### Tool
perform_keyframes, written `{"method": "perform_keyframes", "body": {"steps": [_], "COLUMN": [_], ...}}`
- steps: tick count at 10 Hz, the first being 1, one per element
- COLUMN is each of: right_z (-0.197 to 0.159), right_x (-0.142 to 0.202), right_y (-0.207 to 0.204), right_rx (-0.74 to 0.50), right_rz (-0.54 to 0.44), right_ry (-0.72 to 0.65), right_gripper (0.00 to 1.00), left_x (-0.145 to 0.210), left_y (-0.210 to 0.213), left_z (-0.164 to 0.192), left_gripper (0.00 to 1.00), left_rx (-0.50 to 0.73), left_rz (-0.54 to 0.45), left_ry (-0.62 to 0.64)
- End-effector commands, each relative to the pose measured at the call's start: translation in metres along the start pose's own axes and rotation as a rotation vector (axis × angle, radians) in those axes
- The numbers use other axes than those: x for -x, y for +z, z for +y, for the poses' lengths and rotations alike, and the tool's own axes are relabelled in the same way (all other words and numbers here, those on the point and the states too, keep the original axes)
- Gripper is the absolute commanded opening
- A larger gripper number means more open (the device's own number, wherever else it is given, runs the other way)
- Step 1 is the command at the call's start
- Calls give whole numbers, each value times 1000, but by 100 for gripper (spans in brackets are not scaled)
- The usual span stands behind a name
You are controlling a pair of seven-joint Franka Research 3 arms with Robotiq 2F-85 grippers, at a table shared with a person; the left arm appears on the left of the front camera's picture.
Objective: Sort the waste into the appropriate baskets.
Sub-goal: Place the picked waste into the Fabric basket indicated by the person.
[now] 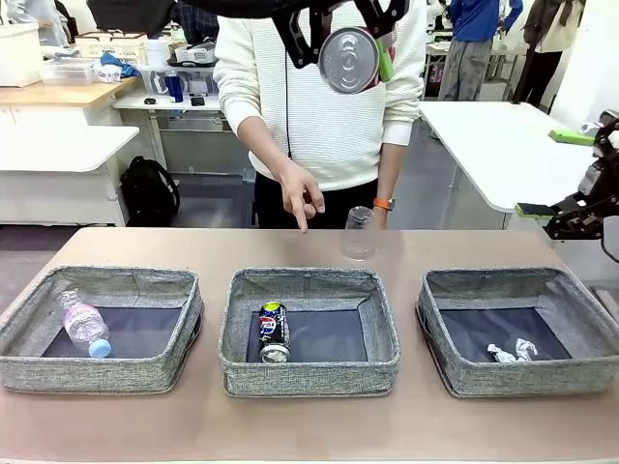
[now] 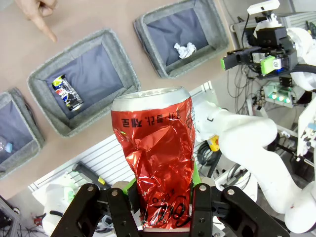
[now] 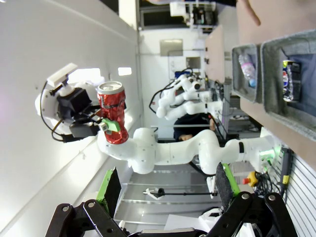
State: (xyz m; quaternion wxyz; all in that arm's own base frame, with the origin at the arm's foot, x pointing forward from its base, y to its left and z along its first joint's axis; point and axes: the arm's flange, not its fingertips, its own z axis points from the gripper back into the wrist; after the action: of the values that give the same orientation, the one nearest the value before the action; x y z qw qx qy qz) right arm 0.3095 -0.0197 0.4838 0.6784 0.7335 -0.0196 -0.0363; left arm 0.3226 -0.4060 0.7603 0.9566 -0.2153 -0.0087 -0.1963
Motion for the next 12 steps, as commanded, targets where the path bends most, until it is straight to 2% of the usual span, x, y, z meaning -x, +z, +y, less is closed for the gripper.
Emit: {"method": "perform_keyframes", "body": {"steps": [1,5,6,9,10,11,12], "right_z": [2,2,2,2,2,2,2], "right_x": [0,0,0,0,0,0,0], "right_y": [1,1,1,1,1,1,1], "right_rx": [-7,-7,-7,-7,-7,-7,-7], "right_rz": [6,6,6,6,6,6,6], "right_ry": [9,9,9,9,9,9,9], "right_gripper": [100,100,100,100,100,100,100], "left_x": [7,0,13,64,71,69,64], "left_y": [1,0,-27,-113,-136,-157,-182], "left_z": [6,0,8,38,46,57,62], "left_gripper": [31,31,31,31,31,31,31], "left_rx": [-2,0,-56,-126,-146,-147,-228], "left_rz": [1,0,10,-98,-101,-131,-185], "left_ry": [-17,0,4,90,23,45,99]}}
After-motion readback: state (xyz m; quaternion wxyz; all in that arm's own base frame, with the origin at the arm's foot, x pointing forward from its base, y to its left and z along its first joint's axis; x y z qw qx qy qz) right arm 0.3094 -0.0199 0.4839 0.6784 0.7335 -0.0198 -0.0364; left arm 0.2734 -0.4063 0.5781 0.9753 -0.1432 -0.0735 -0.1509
